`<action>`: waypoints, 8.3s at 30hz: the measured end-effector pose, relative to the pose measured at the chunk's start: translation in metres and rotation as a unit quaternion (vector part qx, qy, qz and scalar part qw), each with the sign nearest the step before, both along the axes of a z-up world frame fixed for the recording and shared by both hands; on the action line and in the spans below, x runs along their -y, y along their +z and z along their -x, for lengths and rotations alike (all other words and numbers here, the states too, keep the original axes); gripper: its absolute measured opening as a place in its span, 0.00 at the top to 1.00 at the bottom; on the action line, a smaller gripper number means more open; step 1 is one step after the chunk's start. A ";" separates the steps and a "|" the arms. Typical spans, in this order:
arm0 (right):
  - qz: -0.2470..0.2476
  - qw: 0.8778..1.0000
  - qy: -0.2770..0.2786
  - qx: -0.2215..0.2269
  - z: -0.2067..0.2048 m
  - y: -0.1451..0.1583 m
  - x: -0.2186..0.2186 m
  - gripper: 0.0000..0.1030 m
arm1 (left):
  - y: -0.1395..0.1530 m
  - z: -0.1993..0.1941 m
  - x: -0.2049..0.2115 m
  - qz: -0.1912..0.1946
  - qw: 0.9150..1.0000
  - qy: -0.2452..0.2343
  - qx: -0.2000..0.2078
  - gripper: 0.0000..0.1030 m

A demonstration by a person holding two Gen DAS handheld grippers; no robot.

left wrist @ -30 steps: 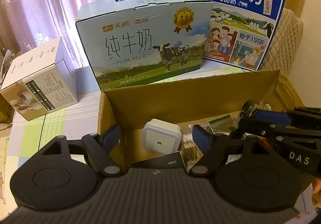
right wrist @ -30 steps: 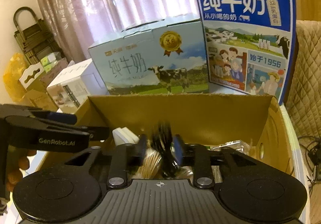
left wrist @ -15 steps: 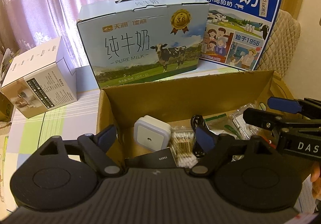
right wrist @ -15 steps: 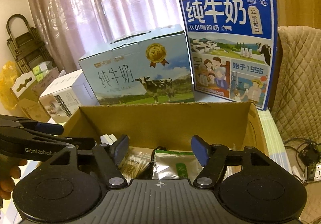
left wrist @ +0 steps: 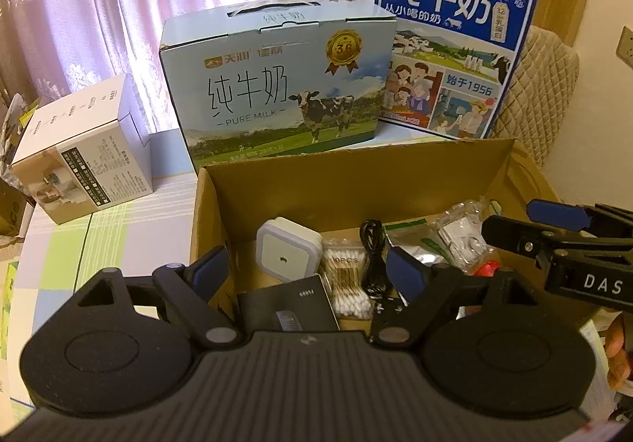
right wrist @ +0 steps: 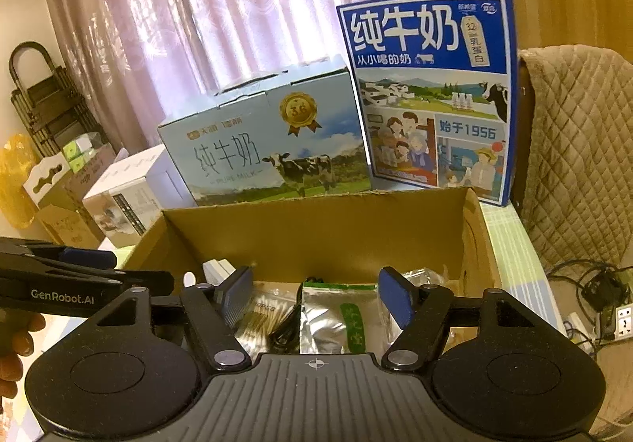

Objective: Organize objects
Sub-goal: 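Open both tools to release the charger and cable into the box, then withdraw both open tools from the box back over the table, then lower the left tool onto the clear plastic cup and grasp it, then grasp the brown knitted hair tie with the right tool, then carry the cup with the left tool while the right carries the hair tie to the box, then release the cup into the box while the right tool drops the hair tie in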

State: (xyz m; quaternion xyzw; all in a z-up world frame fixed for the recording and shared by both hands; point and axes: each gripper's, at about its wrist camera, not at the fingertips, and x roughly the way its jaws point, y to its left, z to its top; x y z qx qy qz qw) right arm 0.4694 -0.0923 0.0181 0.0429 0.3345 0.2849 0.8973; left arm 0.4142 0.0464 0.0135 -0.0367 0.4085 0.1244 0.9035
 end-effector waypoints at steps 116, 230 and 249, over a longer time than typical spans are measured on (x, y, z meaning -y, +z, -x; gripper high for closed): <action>0.114 0.982 0.126 -0.089 0.149 -0.103 -0.052 0.33 | -0.123 0.159 -0.014 0.051 0.991 0.016 -0.121 0.50; 0.045 0.995 0.085 -0.024 0.032 -0.015 0.002 0.86 | -0.018 0.028 0.042 0.039 0.998 -0.037 -0.020 0.58; 0.043 0.994 0.090 -0.046 0.027 -0.022 -0.004 0.85 | -0.016 0.031 0.016 0.046 0.999 -0.004 -0.024 0.26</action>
